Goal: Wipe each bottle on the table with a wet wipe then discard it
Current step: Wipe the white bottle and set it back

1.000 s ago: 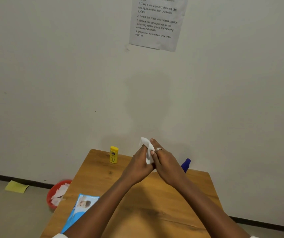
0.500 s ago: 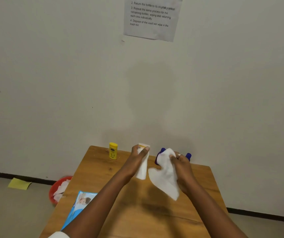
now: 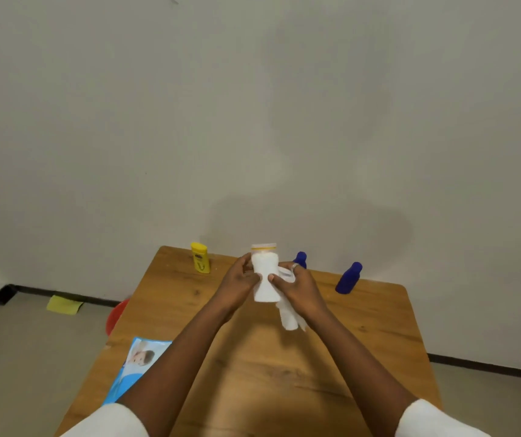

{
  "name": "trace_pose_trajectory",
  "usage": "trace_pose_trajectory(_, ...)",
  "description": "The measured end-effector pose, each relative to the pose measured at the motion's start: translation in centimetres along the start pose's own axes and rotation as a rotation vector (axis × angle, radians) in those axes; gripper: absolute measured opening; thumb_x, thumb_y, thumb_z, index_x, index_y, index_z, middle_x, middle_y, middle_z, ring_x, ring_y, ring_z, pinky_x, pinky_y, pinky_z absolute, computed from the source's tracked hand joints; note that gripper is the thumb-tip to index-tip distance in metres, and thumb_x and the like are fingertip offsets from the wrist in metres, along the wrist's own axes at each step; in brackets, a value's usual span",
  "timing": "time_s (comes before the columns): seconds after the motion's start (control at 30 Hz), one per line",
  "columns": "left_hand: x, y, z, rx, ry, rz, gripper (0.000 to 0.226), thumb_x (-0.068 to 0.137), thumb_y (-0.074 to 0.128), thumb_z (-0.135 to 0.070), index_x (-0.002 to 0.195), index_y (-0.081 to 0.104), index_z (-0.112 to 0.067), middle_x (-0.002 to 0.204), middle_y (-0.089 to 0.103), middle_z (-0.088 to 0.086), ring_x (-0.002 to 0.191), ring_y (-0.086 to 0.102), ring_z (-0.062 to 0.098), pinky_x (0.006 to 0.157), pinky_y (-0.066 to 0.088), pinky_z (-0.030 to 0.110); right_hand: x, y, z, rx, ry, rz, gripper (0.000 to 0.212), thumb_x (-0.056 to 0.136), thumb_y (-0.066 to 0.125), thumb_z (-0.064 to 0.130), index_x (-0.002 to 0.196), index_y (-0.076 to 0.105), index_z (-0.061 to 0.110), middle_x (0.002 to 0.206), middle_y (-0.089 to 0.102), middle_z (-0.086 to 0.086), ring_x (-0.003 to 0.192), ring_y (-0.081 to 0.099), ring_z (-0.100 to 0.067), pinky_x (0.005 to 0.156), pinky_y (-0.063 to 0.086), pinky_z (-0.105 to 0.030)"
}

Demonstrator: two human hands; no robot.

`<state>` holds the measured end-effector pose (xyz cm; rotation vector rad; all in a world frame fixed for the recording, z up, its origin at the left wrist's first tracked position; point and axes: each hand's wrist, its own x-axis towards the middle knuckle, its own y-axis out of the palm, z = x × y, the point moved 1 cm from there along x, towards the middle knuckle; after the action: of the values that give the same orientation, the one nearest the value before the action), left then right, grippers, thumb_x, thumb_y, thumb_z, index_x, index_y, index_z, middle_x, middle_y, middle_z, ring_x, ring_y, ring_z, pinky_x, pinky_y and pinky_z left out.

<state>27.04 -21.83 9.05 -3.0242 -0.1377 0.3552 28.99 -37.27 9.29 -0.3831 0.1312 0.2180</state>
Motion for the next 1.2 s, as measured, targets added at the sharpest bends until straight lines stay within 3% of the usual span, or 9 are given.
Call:
trace_pose_trajectory(0.07, 1.5, 0.2, 1.3, 0.024, -0.054, -0.012, 0.036, 0.092, 0.056, -0.006, 0.128, 0.057, -0.007, 0.118, 0.068, 0.008, 0.105, 0.066, 0.019, 0.088, 0.057, 0.036, 1.9, 0.0, -1.8, 0.012, 0.020, 0.023, 0.037, 0.089, 0.067, 0.026, 0.121, 0.059, 0.011, 0.111, 0.069, -0.003, 0.094, 0.067, -0.014, 0.071, 0.054, -0.022)
trace_pose_trajectory(0.23, 4.7, 0.2, 5.0, 0.204, -0.034, -0.069, 0.034, 0.088, 0.066, -0.013, 0.121, 0.061, -0.012, 0.117, 0.067, 0.006, 0.106, 0.064, 0.020, 0.091, 0.055, 0.042, 5.6, 1.4, -5.3, -0.050, 0.041, 0.099, 0.043, 0.087, 0.069, 0.024, 0.126, 0.056, 0.010, 0.120, 0.066, -0.007, 0.103, 0.064, -0.018, 0.074, 0.049, -0.019)
trace_pose_trajectory(0.33, 6.7, -1.0, 6.9, 0.352, 0.017, -0.045, 0.035, 0.088, 0.066, -0.014, 0.122, 0.059, -0.012, 0.117, 0.066, 0.002, 0.108, 0.062, 0.019, 0.093, 0.051, 0.031, 8.1, 3.1, -6.5, -0.167, 0.043, 0.099, 0.046, 0.085, 0.072, 0.024, 0.126, 0.057, 0.009, 0.122, 0.066, -0.006, 0.106, 0.062, -0.018, 0.082, 0.049, -0.024)
trace_pose_trajectory(0.47, 10.7, -3.3, 8.5, 0.463, 0.095, 0.004, 0.039, 0.088, 0.066, -0.014, 0.126, 0.057, -0.013, 0.117, 0.064, -0.001, 0.105, 0.057, 0.011, 0.082, 0.040, 0.006, 11.6, 5.3, -6.9, -0.266, 0.026, 0.080, 0.045, 0.086, 0.071, 0.025, 0.125, 0.058, 0.006, 0.121, 0.066, -0.007, 0.107, 0.062, -0.021, 0.087, 0.048, -0.027)
trace_pose_trajectory(0.63, 16.7, -5.5, 10.8, 0.485, 0.175, 0.027, 0.038, 0.088, 0.065, -0.011, 0.124, 0.057, -0.009, 0.119, 0.066, 0.007, 0.104, 0.058, 0.014, 0.084, 0.042, 0.020, 17.2, 7.8, -7.5, -0.332, 0.019, 0.019, 0.036, 0.087, 0.069, 0.023, 0.115, 0.063, 0.003, 0.110, 0.068, -0.013, 0.101, 0.063, -0.026, 0.083, 0.046, -0.027)
trace_pose_trajectory(0.7, 18.9, -6.1, 12.2, 0.500, 0.186, 0.021, 0.038, 0.089, 0.064, -0.011, 0.126, 0.056, -0.006, 0.121, 0.066, 0.010, 0.102, 0.056, 0.012, 0.083, 0.040, 0.018, 19.4, 8.9, -8.5, -0.371, 0.013, 0.017, 0.031, 0.086, 0.070, 0.022, 0.109, 0.065, 0.002, 0.105, 0.069, -0.015, 0.097, 0.064, -0.028, 0.079, 0.045, -0.026)
trace_pose_trajectory(0.9, 22.7, -6.7, 16.3, 0.529, 0.209, 0.065, 0.037, 0.090, 0.061, -0.005, 0.127, 0.054, -0.003, 0.124, 0.065, 0.016, 0.112, 0.061, 0.029, 0.088, 0.043, 0.022, 22.2, 11.6, -11.4, -0.436, 0.008, 0.013, 0.029, 0.087, 0.070, 0.015, 0.111, 0.064, -0.002, 0.110, 0.069, -0.019, 0.101, 0.064, -0.030, 0.081, 0.045, -0.025)
trace_pose_trajectory(1.2, 23.6, -7.3, 19.2, 0.488, 0.191, 0.081, 0.041, 0.091, 0.061, -0.004, 0.130, 0.052, -0.006, 0.127, 0.064, 0.015, 0.116, 0.060, 0.029, 0.095, 0.049, 0.034, 22.3, 13.3, -13.5, -0.436, 0.015, -0.014, 0.029, 0.088, 0.067, 0.016, 0.113, 0.064, 0.001, 0.112, 0.069, -0.018, 0.104, 0.062, -0.030, 0.087, 0.050, -0.037)
